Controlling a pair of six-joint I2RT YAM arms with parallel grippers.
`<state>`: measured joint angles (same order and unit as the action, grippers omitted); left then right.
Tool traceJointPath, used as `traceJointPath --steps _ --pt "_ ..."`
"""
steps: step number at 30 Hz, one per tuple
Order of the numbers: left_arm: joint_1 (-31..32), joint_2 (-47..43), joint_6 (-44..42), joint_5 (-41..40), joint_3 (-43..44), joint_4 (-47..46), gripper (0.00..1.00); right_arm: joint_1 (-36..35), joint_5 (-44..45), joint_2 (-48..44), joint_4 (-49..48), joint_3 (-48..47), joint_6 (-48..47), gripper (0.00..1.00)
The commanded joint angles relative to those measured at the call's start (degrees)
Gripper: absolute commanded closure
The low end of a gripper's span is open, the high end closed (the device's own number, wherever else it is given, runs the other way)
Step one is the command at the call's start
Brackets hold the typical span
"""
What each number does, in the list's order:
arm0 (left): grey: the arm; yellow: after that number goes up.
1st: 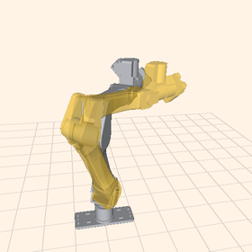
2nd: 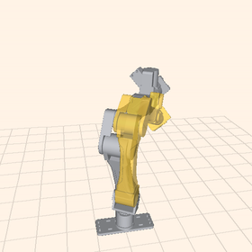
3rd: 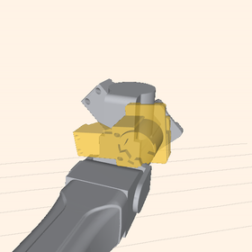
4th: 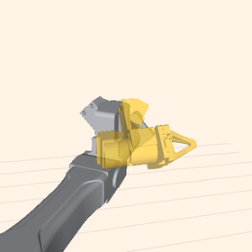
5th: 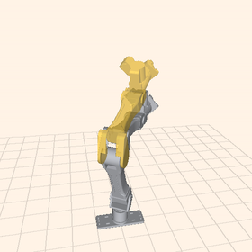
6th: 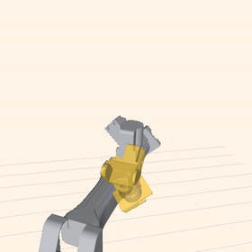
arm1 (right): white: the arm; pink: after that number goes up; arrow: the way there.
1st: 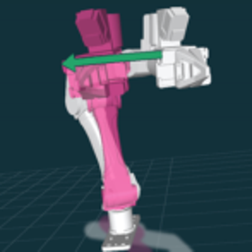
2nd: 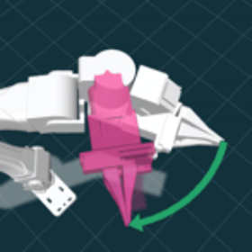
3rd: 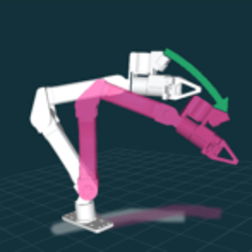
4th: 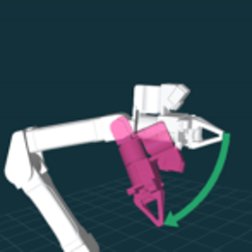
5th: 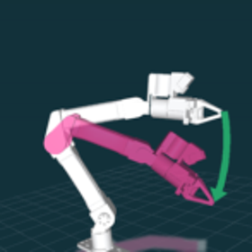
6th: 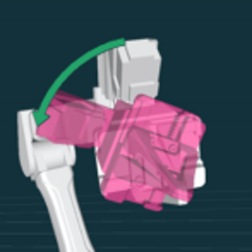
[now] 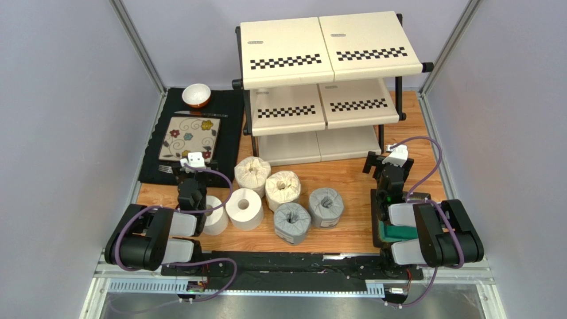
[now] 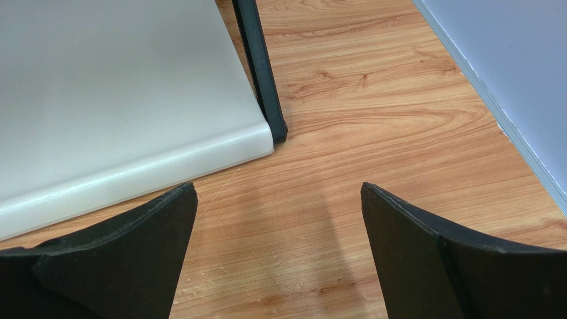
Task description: Place and organize the paper towels onto the shelf
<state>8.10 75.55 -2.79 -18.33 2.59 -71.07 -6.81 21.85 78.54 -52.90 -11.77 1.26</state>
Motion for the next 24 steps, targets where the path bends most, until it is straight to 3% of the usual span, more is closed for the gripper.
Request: traceJointPath --steps 1,19,22,24 --pt "-0.36 -0.58 0.33 0.66 -14.81 -1.88 0.01 0.30 0.04 -0.85 -2.29 -1.59 0.68 0.01" --pt "-0.36 -0.58 0.33 0.66 -14.81 -1.88 0.01 0.83 1.87 -2.07 -2.55 -1.68 1.12 0.01" --pt "-0.36 -0.58 0.41 0.57 -14.81 -1.88 0.01 -0.13 5.04 -9.94 8.82 -5.09 2.26 0.01" --pt "-0.36 -0.58 0.33 0.66 -14.81 -1.88 0.01 -0.13 4.96 -13.84 21.58 -9.74 3.13 0.01"
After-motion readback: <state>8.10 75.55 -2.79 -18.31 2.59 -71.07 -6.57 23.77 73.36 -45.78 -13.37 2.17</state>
